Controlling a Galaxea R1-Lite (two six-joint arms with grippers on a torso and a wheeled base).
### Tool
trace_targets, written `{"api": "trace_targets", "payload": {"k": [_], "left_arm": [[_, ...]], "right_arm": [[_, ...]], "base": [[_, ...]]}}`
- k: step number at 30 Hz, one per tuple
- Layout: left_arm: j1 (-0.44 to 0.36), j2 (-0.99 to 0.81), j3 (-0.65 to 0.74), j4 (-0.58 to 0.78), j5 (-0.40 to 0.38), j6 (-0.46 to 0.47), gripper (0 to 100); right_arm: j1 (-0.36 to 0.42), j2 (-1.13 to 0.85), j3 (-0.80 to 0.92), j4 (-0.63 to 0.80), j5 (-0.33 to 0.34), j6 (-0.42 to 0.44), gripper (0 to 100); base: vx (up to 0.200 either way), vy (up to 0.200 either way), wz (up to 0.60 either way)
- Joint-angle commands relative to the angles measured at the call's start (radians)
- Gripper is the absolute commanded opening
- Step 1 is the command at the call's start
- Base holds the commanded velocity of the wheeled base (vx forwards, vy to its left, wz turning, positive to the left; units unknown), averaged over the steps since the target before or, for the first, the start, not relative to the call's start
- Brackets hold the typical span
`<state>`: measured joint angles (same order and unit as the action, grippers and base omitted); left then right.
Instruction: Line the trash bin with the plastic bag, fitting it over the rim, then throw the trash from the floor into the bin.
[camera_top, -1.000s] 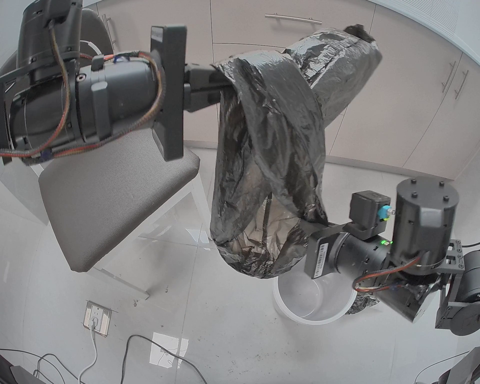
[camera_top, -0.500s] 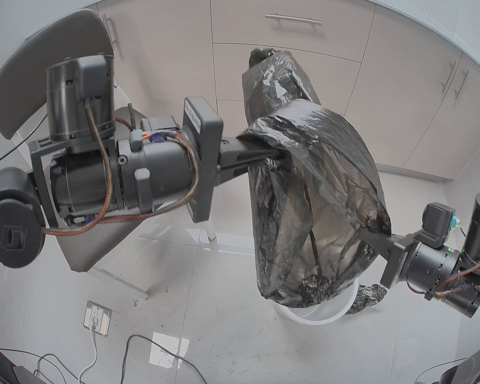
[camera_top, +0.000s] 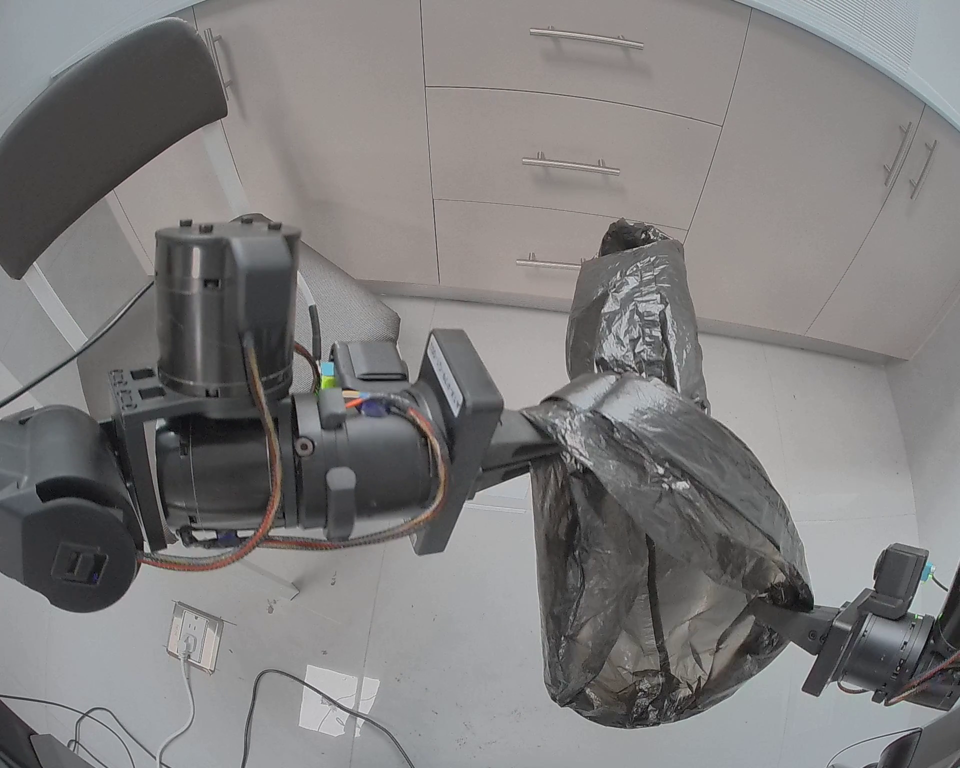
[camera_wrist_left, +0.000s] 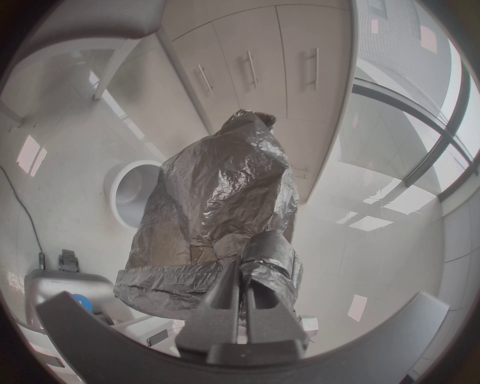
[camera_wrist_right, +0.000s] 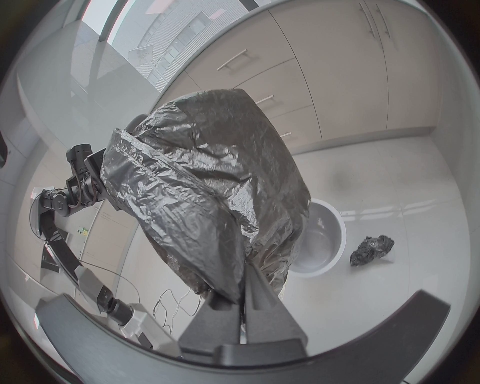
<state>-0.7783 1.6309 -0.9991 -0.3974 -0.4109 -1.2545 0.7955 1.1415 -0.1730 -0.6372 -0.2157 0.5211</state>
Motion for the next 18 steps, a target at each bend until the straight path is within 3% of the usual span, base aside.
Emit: {"api": "trace_targets", "payload": {"k": [1,9,18], "left_arm": [[-0.019,0.003,0.037,0.0,0.001,0.0,0],[-0.036,-0.006,0.053,0.0,0.003,-0.002,0],[-0.081,-0.017,0.057,0.009,0.003,-0.002,0]], "right_arm": [[0.036,-0.028,0.052,-0.002,0.004,0.023,0],[0.076,-0.083,0.069,0.004,0.013,0.025,0],[0.074,-0.167,0.118,0.007,0.121,0.082,0]], "base": [[0.0,0.0,0.0],[0.0,0.0,0.0],[0.0,0.0,0.0]]}}
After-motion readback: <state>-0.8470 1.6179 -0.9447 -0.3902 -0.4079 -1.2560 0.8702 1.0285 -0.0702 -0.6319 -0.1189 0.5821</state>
